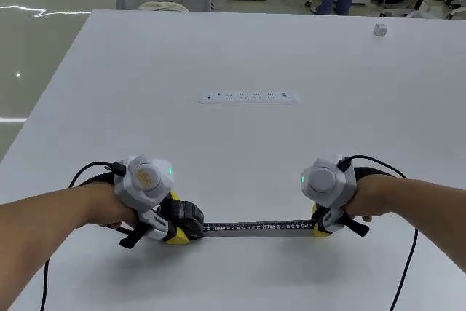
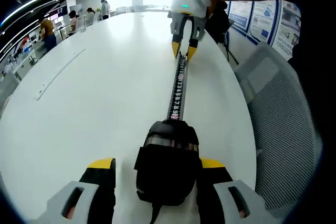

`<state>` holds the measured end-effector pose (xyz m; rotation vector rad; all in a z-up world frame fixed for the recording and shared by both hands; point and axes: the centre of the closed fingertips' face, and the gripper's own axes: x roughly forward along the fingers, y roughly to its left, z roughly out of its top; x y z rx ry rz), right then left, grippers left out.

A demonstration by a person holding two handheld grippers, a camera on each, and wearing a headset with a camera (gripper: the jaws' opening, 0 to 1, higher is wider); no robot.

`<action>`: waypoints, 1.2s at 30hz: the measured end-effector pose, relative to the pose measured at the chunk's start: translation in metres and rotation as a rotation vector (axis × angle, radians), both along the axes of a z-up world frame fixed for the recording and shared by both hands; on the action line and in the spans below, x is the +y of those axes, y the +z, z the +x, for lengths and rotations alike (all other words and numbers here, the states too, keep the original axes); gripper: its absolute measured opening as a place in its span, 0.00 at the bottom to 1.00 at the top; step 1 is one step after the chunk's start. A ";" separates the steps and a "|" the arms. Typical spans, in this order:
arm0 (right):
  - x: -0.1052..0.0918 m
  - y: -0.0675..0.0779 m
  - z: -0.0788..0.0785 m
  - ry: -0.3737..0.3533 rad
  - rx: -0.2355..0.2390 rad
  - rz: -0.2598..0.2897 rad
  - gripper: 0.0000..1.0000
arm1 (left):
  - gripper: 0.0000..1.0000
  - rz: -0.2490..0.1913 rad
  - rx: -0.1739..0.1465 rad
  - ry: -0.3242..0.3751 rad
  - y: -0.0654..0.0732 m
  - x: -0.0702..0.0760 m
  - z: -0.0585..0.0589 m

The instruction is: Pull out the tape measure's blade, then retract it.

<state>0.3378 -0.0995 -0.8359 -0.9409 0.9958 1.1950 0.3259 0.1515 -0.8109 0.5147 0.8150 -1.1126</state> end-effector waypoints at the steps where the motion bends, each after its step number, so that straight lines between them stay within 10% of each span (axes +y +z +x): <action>1: -0.001 0.001 0.002 -0.012 -0.015 0.009 0.32 | 0.66 -0.044 0.008 0.023 0.007 0.000 0.000; 11: -0.005 0.028 0.007 -0.136 -0.048 0.120 0.53 | 0.81 -0.141 0.018 0.193 0.036 0.036 -0.004; 21: -0.018 0.038 -0.005 -0.273 -0.083 0.212 0.64 | 0.96 -0.236 -0.053 0.356 0.061 0.052 -0.006; 36: -0.047 0.064 -0.036 -0.565 -0.204 0.480 0.77 | 1.00 -0.371 -0.135 0.609 0.073 0.106 -0.047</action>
